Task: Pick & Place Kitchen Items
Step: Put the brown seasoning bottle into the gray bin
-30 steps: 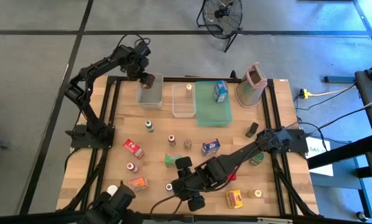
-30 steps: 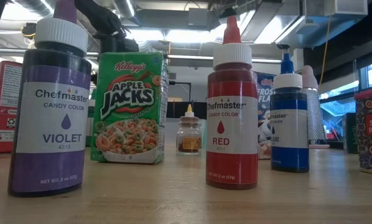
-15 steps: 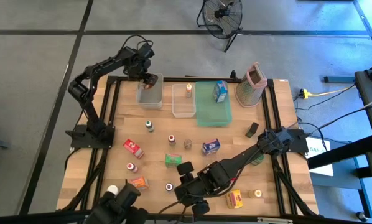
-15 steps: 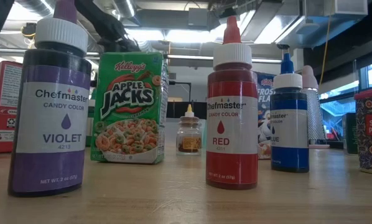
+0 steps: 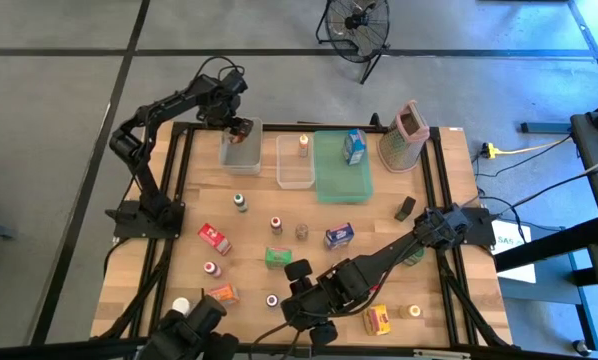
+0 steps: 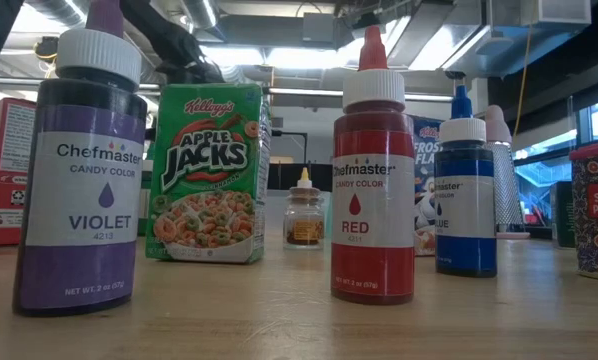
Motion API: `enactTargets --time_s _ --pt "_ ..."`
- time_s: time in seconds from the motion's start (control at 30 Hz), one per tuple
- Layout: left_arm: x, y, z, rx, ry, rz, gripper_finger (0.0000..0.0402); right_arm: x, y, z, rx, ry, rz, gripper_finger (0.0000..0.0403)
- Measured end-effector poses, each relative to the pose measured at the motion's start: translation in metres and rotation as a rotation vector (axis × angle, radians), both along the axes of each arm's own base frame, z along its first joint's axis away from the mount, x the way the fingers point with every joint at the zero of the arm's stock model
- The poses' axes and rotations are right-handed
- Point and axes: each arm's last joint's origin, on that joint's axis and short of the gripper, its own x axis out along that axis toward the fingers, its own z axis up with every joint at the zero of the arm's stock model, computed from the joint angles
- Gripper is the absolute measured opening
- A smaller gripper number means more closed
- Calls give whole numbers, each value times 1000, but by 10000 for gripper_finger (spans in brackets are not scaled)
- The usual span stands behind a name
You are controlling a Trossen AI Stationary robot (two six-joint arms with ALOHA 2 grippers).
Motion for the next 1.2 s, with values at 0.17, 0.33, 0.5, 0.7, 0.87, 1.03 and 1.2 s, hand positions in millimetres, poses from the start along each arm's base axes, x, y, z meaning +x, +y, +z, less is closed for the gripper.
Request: enactTargets --time_s 0.17,0.33,0.5,0.7,0.87,1.03,1.2 --pt "0 1 0 25 16 -1 182 0 0 0 2 0 -1 179" --pt "0 0 -5 16 16 0 182 -1 2 0 6 1 -4 179" --pt "-4 -2 -23 -13 1 -24 182 -2 3 0 4 3 -3 179" --pt "-4 -2 -25 -15 -3 -24 182 -1 3 0 7 -1 -3 179" --pt "-5 -1 -24 8 18 -14 183 -1 3 0 10 0 -8 179" --pt "-5 -2 -26 3 16 -17 183 -1 3 0 9 2 -10 179" --pt "-5 -3 -36 3 -8 -19 183 -1 3 0 9 2 -10 179"
